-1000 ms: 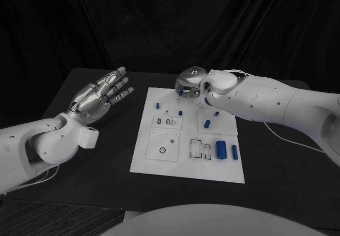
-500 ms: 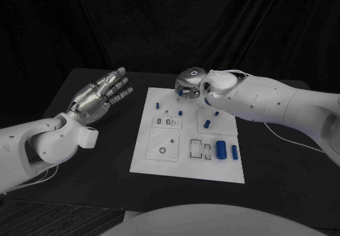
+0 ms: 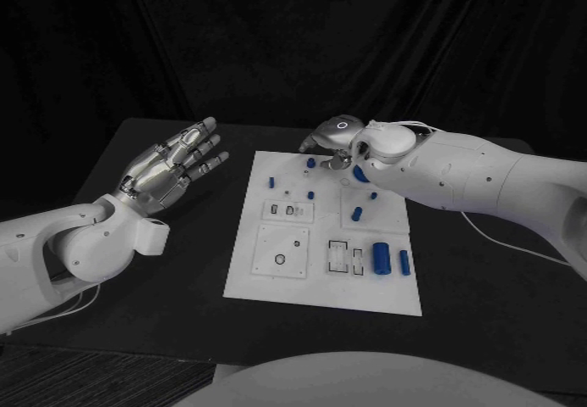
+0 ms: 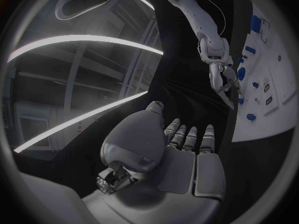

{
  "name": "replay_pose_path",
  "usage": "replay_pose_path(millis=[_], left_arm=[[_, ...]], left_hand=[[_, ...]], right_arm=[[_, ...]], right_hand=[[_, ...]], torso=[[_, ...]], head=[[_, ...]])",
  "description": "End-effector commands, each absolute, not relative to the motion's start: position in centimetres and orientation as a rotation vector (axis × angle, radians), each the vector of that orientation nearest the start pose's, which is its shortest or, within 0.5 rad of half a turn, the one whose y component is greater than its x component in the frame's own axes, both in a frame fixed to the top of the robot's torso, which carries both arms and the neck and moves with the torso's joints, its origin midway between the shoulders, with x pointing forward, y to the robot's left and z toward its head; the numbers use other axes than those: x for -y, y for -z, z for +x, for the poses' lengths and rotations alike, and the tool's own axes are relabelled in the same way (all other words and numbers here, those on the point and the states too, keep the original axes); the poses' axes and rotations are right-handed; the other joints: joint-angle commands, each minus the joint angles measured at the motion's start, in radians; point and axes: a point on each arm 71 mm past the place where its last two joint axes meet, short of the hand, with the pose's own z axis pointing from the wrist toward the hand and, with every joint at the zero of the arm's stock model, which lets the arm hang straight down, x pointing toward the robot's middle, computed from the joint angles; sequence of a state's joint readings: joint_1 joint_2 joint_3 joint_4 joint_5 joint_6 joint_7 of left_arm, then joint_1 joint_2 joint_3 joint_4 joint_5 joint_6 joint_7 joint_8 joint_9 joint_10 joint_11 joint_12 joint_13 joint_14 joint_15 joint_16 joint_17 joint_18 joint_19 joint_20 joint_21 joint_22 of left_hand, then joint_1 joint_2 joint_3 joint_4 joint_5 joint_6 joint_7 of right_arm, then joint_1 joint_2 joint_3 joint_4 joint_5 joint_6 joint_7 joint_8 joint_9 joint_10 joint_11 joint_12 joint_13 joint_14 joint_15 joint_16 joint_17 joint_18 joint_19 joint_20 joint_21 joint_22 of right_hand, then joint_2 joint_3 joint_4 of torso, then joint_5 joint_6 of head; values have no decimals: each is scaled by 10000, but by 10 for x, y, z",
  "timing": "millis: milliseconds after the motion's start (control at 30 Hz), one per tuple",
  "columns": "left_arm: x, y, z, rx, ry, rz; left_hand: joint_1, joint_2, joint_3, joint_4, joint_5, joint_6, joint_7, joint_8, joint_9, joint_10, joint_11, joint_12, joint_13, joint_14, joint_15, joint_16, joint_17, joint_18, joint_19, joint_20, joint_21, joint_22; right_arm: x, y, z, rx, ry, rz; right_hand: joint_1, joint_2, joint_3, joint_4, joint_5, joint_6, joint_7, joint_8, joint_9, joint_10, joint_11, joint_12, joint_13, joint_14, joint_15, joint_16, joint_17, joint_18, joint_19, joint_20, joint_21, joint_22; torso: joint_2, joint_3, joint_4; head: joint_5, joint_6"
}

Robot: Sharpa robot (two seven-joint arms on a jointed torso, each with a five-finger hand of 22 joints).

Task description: Assemble the parts on the task board

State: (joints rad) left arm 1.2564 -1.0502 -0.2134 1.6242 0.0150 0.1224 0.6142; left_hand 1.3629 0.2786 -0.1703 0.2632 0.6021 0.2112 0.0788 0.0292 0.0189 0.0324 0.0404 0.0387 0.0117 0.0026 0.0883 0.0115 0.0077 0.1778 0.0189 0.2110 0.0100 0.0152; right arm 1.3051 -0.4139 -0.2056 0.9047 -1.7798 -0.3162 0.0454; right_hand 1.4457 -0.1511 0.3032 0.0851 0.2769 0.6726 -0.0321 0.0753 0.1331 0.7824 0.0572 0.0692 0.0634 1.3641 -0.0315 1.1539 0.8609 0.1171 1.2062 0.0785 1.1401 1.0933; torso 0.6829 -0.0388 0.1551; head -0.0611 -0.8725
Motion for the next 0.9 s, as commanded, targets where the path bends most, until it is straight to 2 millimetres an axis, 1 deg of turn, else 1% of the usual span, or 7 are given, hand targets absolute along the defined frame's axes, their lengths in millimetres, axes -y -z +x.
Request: replay_pose_path(millis=[33, 367, 400, 467, 533, 667, 900], left_arm=[[-262, 186, 440, -14474, 19508, -9891], [-264, 187, 441, -14466, 19401, -9916], [-264, 187, 441, -14468, 19395, -9916], [-263, 187, 442, -14476, 19398, -9909], [-263, 187, 442, -14477, 19418, -9900], [-262, 187, 443, -14495, 19457, -9888], [-262, 188, 443, -14533, 19460, -9895]], left_hand=[[202, -59, 472, -30, 132, 107, 30, 133, 143, -26, 116, 178, 45, 52, 131, 93, -2, 6, 50, 20, 115, -8], [211, -63, 479, -35, 136, 120, 30, 136, 144, -22, 118, 190, 49, 53, 132, 98, -1, 6, 55, 19, 120, -5], [211, -63, 479, -35, 136, 120, 30, 136, 144, -22, 118, 190, 49, 53, 132, 98, -1, 6, 55, 19, 120, -5], [227, -68, 491, -47, 154, 128, 32, 138, 144, -23, 125, 190, 48, 55, 135, 104, 1, 7, 56, 19, 121, -5], [242, -72, 503, -58, 171, 131, 34, 139, 144, -21, 132, 195, 50, 56, 134, 107, 2, 7, 58, 19, 123, -4], [274, -75, 532, -80, 201, 128, 46, 137, 141, -11, 159, 215, 55, 59, 139, 119, 5, 7, 58, 21, 123, -4], [286, -77, 543, -88, 208, 124, 50, 136, 140, -4, 170, 227, 58, 64, 145, 132, 9, 7, 60, 22, 125, -4]], right_arm=[[149, 186, 574, -13872, -3788, -6415], [186, 131, 554, -12310, -4321, -6425], [190, 129, 553, -12412, -4257, -6395], [200, 127, 551, -12737, -4054, -6306], [208, 127, 550, -13003, -3868, -6214], [223, 134, 548, -13641, -3445, -5947], [240, 158, 546, -15118, -2593, -5498]], right_hand=[[-45, 122, -196, 17, -216, 331, 12, -40, -86, 108, -39, -3, 131, 90, -68, 206, 253, 40, 184, -30, -42, 233], [-74, 256, 97, 374, -516, 1657, 194, 304, -19, 3051, -249, 935, 746, -251, -164, -391, -613, 158, -203, -135, -725, -137], [-541, 173, -226, 711, -1364, 1969, 386, 400, 17, 4292, -539, 2027, 1381, -1427, -215, -2294, -2939, 541, -1493, -203, -2447, -1568], [-1177, 203, -575, 1107, -1357, 2172, 587, 404, 27, 4430, -478, 3237, 2360, -1414, -182, -2761, -3176, 605, -1979, -175, -3497, -2349], [-1444, 476, -783, 1405, -1249, 2806, 818, 572, 212, 4632, -645, 9128, 7927, -425, -146, -993, -550, 636, -1354, -313, -3417, -2060], [-1761, 247, -1100, 1940, -1023, 3329, 830, 874, 719, 7884, -878, 15016, 15074, 1921, -440, 3930, 6663, -354, 1501, -409, 1002, 1937], [-2629, -96, -1161, 2092, -683, 2869, 885, 788, 1113, 7884, -827, 15016, 15074, 2067, -633, 4169, 7099, -769, 2683, -592, 2965, 3685]], torso=[[-7, 3, -2], [-38, 3, -9], [-45, 2, -14], [-31, -3, -15], [-39, -2, -24], [-29, -10, 1], [-31, -20, -16]], head=[[67, -2], [61, -2], [49, -2], [40, -2], [46, -2], [36, -2], [-57, -2]])
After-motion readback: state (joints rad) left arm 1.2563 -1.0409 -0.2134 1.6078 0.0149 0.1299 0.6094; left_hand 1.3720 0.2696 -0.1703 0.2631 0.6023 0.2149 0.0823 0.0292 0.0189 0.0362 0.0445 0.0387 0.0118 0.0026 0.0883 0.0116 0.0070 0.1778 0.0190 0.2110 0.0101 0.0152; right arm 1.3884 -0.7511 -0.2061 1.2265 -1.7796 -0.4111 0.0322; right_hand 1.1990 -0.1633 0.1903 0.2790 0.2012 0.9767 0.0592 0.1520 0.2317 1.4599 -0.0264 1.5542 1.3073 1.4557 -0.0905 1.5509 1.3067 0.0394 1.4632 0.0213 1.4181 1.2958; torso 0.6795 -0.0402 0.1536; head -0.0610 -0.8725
